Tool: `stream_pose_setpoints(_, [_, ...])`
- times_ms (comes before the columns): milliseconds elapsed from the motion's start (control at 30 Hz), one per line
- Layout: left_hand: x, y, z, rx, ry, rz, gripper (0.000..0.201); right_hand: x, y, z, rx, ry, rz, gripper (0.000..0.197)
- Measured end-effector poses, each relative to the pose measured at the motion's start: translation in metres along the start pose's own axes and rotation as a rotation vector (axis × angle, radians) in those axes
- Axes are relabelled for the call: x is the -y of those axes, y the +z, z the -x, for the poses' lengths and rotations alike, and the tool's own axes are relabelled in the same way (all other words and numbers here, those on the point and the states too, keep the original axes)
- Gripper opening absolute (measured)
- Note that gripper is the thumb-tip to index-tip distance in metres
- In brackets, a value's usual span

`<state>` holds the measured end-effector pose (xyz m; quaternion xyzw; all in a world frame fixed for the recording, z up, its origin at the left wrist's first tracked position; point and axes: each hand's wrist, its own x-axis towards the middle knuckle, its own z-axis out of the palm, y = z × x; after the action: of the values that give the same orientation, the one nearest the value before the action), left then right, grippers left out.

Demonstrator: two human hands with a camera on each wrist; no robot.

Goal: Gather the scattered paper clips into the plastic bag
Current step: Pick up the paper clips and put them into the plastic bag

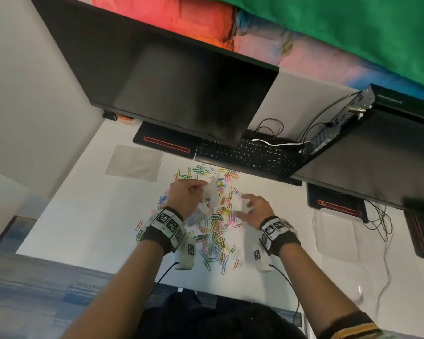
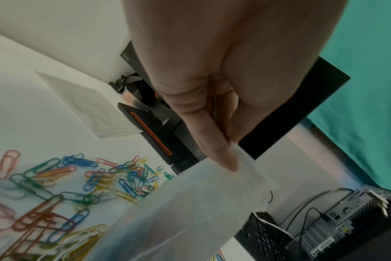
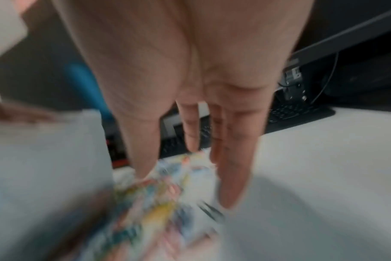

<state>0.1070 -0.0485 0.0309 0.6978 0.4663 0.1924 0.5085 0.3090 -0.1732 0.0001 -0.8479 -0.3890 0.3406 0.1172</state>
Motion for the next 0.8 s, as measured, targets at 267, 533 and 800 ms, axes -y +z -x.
stream_pose_setpoints(267, [-0.004,-0.002,0.008,0.010,0.005,-0.053,0.026,-0.003,0.063,-0.007,-0.034,-0.112,0.188,0.095])
stream_pose_setpoints(533, [0.000,-0.009,0.009,0.009,-0.001,-0.043,0.026,0.019,0.066,-0.011,-0.113,-0.340,0.309,0.022])
stream_pose_setpoints(800, [-0.001,-0.006,0.011,0.028,-0.037,-0.039,0.026,-0.009,0.034,-0.010,-0.245,0.029,-0.177,0.010])
